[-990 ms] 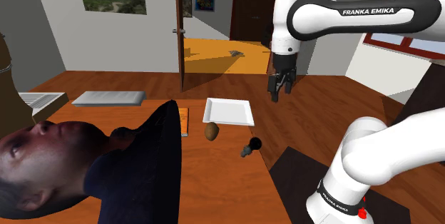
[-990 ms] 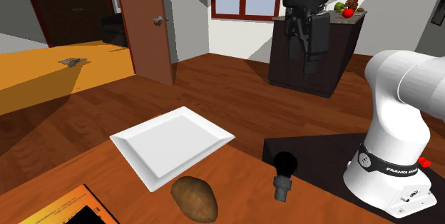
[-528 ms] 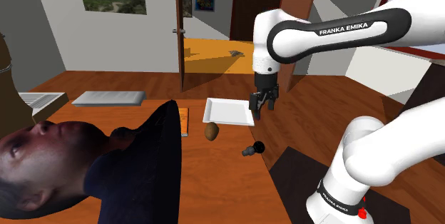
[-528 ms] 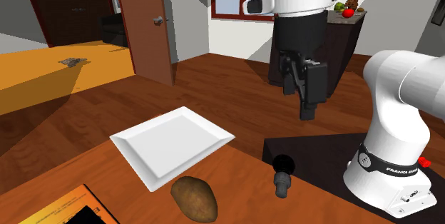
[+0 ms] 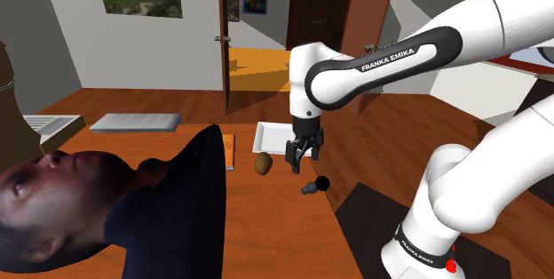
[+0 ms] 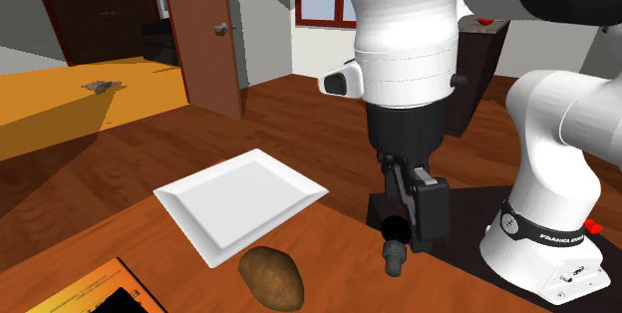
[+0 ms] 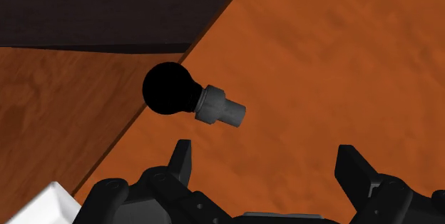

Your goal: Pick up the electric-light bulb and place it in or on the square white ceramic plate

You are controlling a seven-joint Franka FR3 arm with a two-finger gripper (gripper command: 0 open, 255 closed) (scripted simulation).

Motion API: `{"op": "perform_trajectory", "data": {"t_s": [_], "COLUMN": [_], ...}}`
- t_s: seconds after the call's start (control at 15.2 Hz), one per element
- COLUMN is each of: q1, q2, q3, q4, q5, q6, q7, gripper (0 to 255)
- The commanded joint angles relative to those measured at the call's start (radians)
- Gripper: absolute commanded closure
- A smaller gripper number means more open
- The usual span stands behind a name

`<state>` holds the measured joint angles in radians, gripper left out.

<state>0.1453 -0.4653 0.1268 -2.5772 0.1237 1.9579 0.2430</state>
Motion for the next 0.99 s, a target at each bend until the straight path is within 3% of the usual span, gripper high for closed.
{"op": "perform_trajectory", "data": {"t_s": [0.0, 0.4, 0.86, 0.92], "q1": [0.003, 0.007, 0.007, 0.007], "q2": [0.017, 0.045, 0.045, 0.045], "q3": [0.004, 0.012, 0.012, 0.012], "q4": [-0.018, -0.075, -0.075, -0.075], "q5": [0.006, 0.013, 0.013, 0.013], "q6": [0.036, 0.121, 0.121, 0.121], "q7": [0.001, -0.001, -0.001, -0.001], "gripper": [0, 0, 0, 255]}}
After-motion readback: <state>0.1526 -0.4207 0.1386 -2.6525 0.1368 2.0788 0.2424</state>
